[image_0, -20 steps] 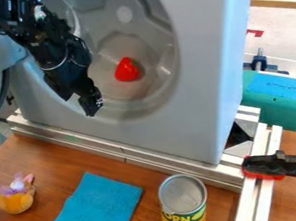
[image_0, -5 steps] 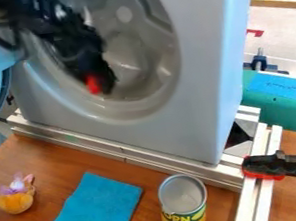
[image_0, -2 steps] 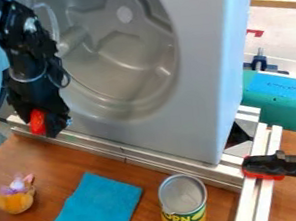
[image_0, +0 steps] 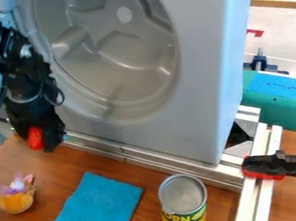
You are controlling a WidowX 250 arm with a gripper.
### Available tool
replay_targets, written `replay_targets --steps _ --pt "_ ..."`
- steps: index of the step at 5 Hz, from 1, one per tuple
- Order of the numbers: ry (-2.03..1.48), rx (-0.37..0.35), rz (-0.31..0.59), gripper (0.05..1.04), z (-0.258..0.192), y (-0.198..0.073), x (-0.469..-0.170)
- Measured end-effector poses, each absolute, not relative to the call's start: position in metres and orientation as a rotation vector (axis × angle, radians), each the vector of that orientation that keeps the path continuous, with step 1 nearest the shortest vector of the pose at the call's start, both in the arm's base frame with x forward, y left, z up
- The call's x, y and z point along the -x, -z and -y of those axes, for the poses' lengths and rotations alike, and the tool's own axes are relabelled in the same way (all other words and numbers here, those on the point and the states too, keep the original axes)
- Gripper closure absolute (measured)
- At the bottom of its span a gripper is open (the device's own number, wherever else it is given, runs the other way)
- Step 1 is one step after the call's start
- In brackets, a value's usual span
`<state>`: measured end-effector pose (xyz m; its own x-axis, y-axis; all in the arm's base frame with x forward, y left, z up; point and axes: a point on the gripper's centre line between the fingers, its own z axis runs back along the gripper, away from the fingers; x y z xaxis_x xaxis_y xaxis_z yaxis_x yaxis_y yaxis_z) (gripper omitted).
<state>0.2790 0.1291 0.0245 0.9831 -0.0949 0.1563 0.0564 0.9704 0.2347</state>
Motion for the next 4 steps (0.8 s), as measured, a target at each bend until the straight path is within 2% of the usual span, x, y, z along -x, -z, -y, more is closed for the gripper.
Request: replay_targets --steps 2,4 --pt "0.073 -0.170 0.117 0.263 -0.124 0.015 -0.276" --pt "0.066 -0.161 0.069 0.263 -0.126 0.042 -0.276"
